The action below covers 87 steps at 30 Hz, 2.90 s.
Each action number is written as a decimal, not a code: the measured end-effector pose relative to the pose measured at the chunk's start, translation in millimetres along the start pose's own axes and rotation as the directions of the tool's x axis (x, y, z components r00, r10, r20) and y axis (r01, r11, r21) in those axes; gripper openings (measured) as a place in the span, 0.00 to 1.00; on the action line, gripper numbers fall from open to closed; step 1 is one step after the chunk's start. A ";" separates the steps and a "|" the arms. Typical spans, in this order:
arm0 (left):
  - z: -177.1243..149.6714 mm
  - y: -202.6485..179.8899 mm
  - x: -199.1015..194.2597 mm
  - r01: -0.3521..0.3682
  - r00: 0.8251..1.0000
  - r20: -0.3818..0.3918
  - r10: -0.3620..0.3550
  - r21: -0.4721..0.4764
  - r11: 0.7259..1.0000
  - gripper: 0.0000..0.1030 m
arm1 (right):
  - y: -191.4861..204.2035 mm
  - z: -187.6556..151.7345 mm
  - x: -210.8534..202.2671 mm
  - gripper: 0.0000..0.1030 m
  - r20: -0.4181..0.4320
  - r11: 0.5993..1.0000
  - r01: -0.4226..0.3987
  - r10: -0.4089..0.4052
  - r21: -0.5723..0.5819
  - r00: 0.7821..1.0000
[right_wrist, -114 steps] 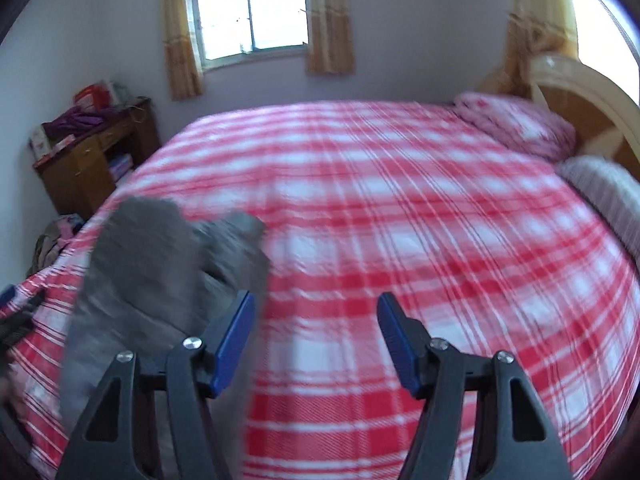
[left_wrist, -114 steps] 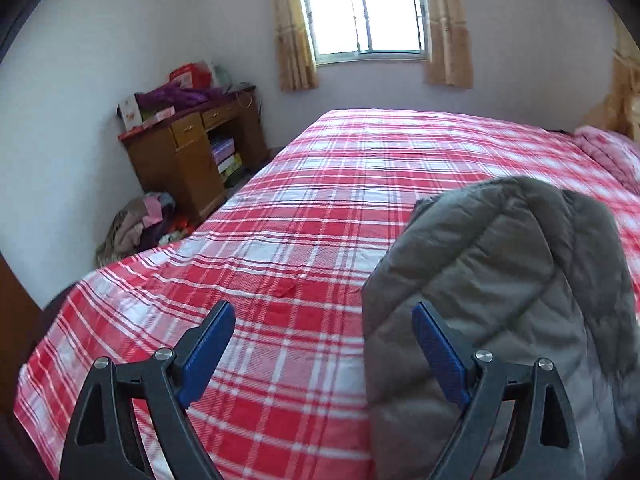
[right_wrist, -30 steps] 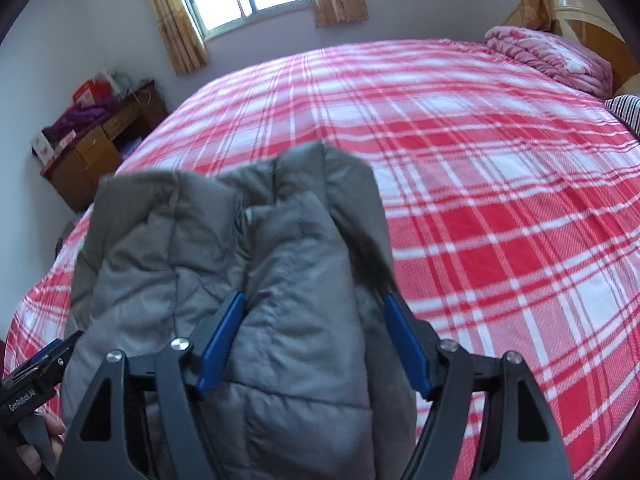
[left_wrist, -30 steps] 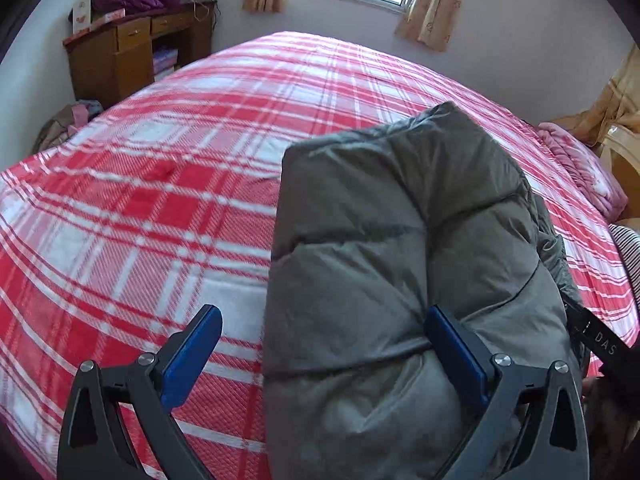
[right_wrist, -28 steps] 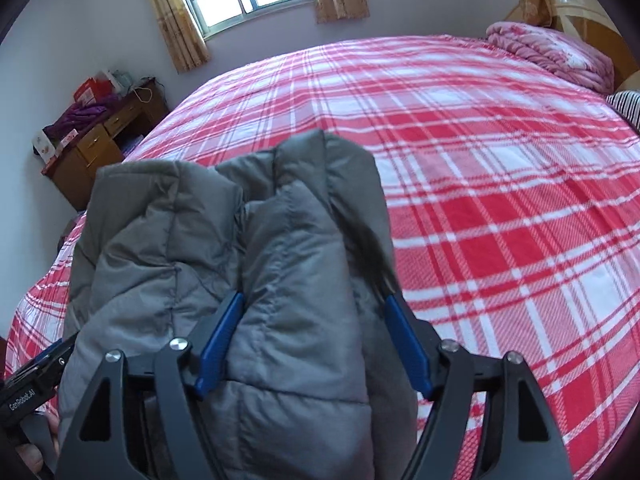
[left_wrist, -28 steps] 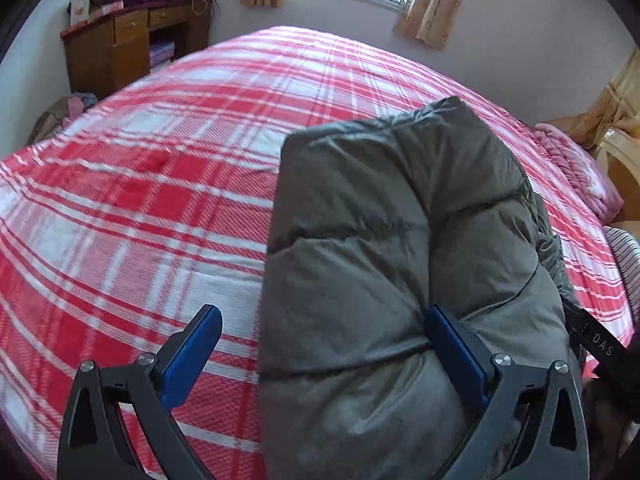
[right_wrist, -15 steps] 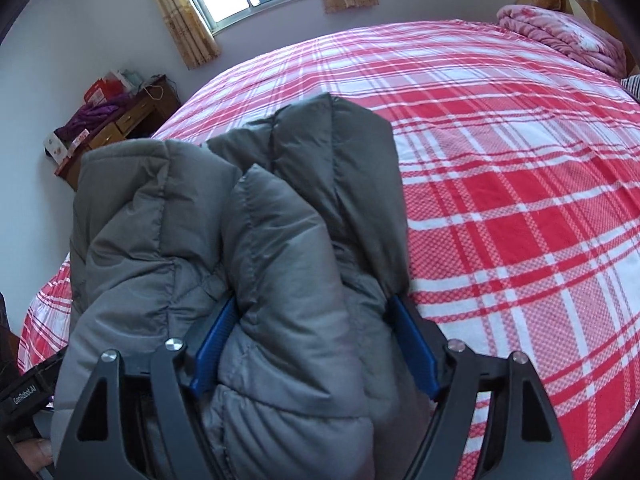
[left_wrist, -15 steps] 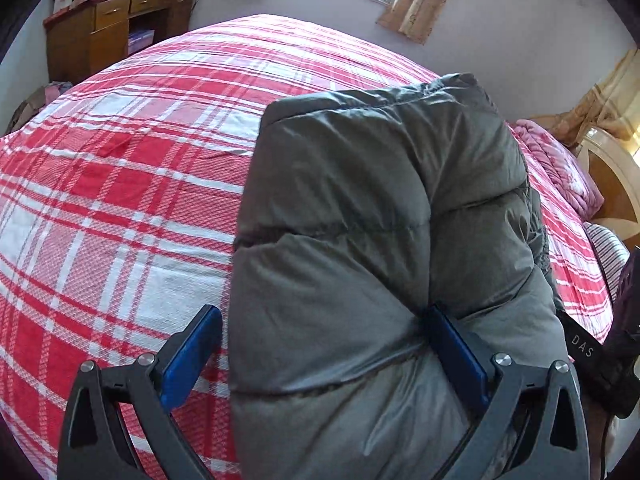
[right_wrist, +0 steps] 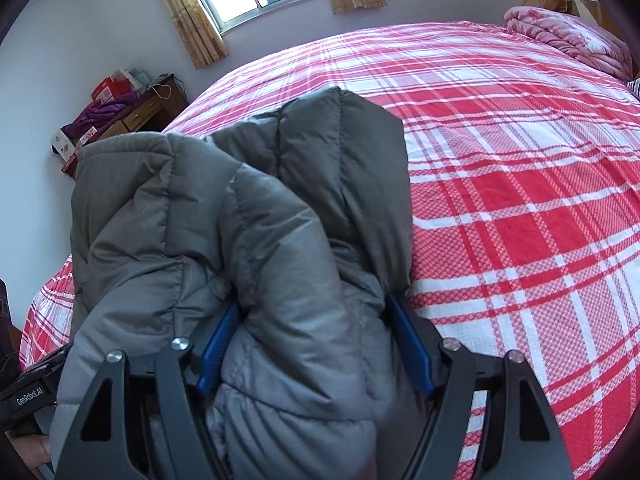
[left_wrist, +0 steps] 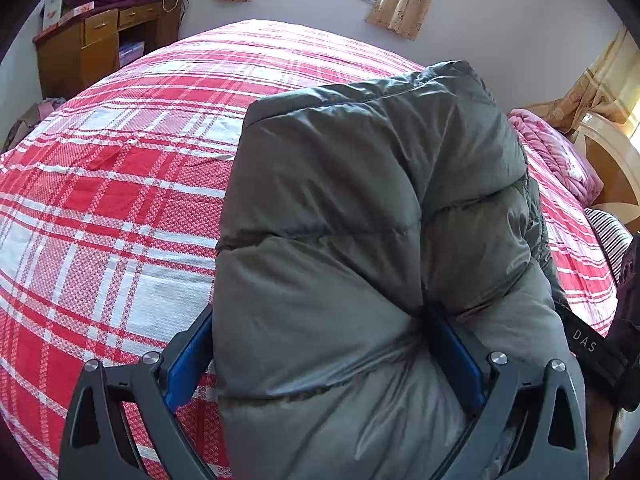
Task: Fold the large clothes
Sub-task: 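Carry the jacket bundle with both grippers toward the bed's end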
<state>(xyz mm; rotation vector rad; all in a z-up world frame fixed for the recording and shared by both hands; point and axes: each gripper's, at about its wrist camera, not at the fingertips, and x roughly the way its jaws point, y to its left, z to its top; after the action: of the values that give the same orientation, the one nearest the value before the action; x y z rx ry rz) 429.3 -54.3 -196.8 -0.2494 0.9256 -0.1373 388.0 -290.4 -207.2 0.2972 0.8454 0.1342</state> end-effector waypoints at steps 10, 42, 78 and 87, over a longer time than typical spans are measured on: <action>-0.8 -21.5 0.4 -0.014 1.000 0.020 0.013 0.058 0.998 0.84 | 6.6 -2.3 -0.5 0.61 0.006 1.000 0.000 0.000 -0.013 1.000; -18.2 15.3 -183.9 -0.122 0.931 0.362 0.058 0.157 0.980 0.17 | 115.4 -20.1 -109.2 0.13 0.205 0.927 -0.297 0.344 -0.229 0.916; -71.8 130.4 -147.8 -0.218 0.936 0.293 0.195 0.047 0.975 0.16 | 182.2 -58.7 38.3 0.23 -0.240 0.879 -0.445 0.400 -0.172 0.884; -62.1 128.9 -234.1 -0.240 0.883 0.424 0.203 0.035 0.970 0.15 | 217.1 -45.6 -13.5 0.14 -0.140 0.820 -0.531 0.512 -0.216 0.848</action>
<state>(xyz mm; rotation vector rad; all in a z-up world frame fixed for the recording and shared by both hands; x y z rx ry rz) 241.3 112.6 -86.8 -0.0829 0.5118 0.0881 344.9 -77.9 -158.5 0.2840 0.7942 0.7684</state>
